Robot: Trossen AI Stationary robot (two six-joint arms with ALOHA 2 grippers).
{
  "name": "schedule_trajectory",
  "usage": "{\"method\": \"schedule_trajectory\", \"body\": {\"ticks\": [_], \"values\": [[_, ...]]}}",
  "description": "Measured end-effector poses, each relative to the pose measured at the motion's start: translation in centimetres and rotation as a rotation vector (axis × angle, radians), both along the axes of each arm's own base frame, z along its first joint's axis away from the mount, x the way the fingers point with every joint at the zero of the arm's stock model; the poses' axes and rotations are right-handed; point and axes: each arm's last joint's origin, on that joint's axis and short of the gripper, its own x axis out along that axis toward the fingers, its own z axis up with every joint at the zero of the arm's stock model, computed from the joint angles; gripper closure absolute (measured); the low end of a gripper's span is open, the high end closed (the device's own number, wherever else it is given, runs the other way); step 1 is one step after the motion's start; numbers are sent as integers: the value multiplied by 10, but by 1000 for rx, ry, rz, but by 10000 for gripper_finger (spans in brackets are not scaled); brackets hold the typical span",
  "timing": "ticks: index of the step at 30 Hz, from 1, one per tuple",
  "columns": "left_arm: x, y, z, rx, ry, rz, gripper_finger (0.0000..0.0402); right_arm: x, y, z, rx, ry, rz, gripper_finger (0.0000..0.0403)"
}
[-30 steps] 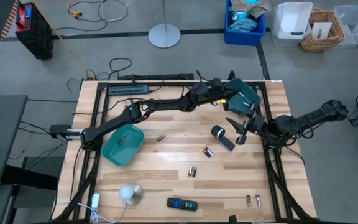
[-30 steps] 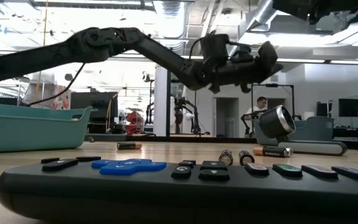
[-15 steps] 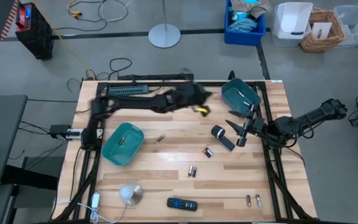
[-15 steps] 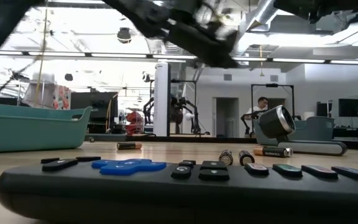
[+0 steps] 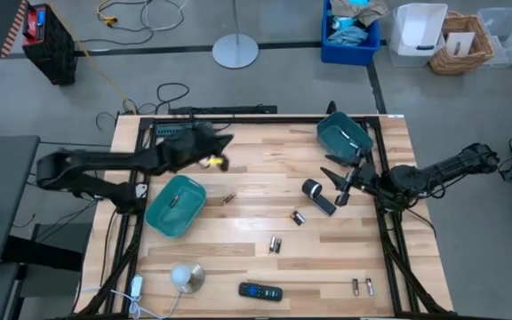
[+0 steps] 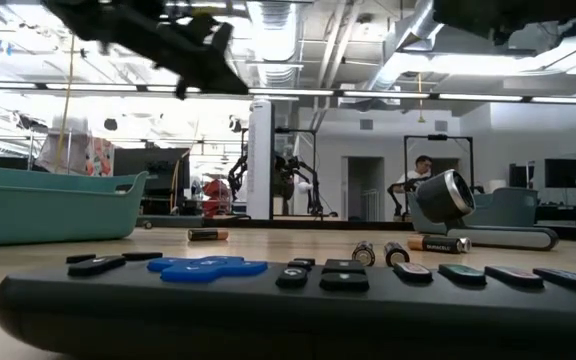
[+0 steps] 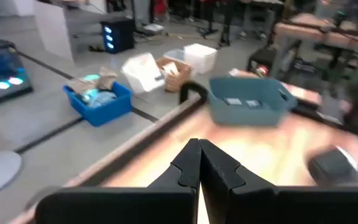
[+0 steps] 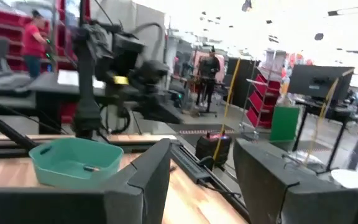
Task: Sort batteries
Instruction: Put the black battery into the green bin
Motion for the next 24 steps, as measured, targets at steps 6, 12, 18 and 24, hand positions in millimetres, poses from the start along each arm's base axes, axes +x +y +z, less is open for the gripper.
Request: {"method": "schedule_trajectory", "body": {"ticks": [6,12,18,24], "values": [[-38,-20,-14,0,-34,-45,401,50,6,0,-17,134,-1,211],[-60,-33,-18,34,-60,-90,402,127,12,-5,-32,267,129,211],[-74,-37,-14,70,-88,-104,402,204,7,-31,41,477,331,211],[-84,-39,-11,65,-87,-110,401,256,-14,-57,87,677,383,211]]}}
